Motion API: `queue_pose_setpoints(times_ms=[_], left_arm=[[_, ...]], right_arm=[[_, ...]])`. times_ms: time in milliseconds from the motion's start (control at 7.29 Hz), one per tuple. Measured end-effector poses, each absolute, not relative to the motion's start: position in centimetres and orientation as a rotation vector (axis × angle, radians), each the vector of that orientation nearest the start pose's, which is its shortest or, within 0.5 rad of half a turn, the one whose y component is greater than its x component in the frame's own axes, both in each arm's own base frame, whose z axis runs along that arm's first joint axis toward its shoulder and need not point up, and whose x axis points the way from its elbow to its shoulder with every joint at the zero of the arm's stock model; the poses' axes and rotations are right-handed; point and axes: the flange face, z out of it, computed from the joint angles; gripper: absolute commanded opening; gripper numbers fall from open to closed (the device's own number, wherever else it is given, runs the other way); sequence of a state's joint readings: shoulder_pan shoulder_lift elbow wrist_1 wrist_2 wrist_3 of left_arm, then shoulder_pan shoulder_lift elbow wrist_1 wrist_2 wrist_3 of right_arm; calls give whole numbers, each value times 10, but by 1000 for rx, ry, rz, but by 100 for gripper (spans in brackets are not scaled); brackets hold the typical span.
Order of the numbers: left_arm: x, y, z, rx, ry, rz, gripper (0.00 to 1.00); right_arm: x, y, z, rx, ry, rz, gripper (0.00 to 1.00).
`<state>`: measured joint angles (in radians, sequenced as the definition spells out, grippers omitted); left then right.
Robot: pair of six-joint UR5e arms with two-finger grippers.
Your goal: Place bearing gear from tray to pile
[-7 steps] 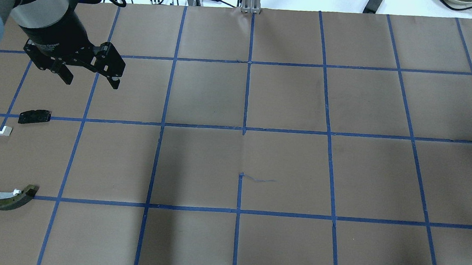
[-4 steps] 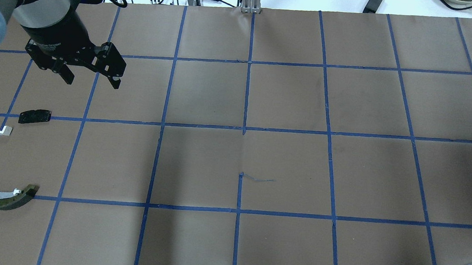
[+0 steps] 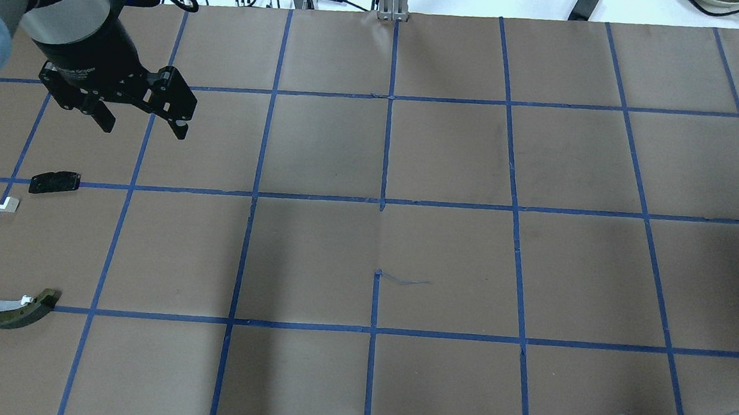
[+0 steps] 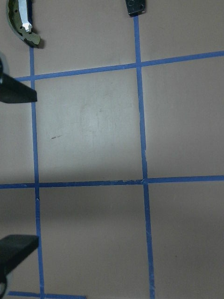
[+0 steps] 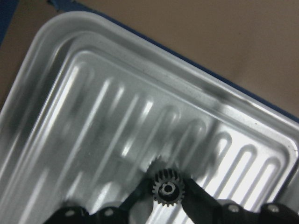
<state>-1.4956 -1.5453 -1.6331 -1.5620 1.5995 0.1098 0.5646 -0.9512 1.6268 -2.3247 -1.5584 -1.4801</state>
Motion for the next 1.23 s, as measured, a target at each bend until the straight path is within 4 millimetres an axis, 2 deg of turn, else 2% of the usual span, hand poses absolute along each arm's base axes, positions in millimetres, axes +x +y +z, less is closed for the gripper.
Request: queue_pose_setpoints(times_ms=[137,274,411,549,686,823,960,1097,1234], left_arm=[[-94,-486,471,51,3115,46,100],[-94,-485,472,54,3113,42,100],[-94,-485,473,61,3112,43,100],[-94,-485,472,67,3111,43,100],[-94,-485,473,69,3112,41,100],[-94,-485,473,69,3113,38,100],[-94,-485,474,70,3113,34,100],[-94,-485,475,70,3114,31,100],[-94,-485,475,71,3115,29,100]], right_arm=[[-485,-466,180,-749,3122,-46,12],[-480,-465,206,-716,3130,-44,12],[-465,-463,242,-642,3127,-41,13],[-438,-462,280,-547,3106,-21,13],[-399,-464,317,-459,3081,18,13],[-350,-469,356,-408,3070,62,13],[-288,-477,394,-368,3076,106,13],[-206,-488,426,-295,3096,134,13],[-122,-496,448,-227,3121,142,13]])
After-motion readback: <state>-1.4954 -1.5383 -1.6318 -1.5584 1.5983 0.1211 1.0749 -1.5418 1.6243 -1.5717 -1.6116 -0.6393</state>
